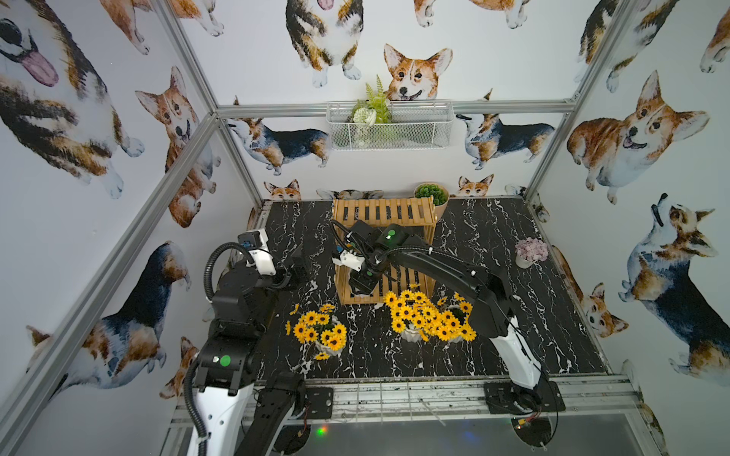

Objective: Take the sunflower pots off the shelves
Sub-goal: Pick up the sunflower pot from the shelf.

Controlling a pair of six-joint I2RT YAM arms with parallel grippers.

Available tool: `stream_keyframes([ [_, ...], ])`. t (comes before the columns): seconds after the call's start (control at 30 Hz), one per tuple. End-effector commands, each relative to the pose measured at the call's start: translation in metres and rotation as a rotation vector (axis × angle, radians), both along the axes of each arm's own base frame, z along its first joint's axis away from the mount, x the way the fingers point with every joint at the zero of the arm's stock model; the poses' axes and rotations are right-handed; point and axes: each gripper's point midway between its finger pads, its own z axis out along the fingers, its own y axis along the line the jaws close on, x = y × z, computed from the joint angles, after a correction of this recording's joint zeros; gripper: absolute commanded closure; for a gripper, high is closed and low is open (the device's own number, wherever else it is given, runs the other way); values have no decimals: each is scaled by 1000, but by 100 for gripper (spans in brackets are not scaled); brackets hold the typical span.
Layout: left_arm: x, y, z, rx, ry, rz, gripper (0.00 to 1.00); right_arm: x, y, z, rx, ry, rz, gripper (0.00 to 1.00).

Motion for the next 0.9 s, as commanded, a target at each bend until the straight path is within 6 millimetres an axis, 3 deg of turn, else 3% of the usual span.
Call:
stream_keyframes([
  [0.0,0,3,2,7,-14,13,0,2,-4,-6,-37,-18,27,43],
  [0.4,-1,3,3,10,-17,16,0,19,-1,-21,-79,-81,32,43],
  [0.87,-1,4,3,15,-20,18,0,25,2,-40,-107,-92,26,48],
])
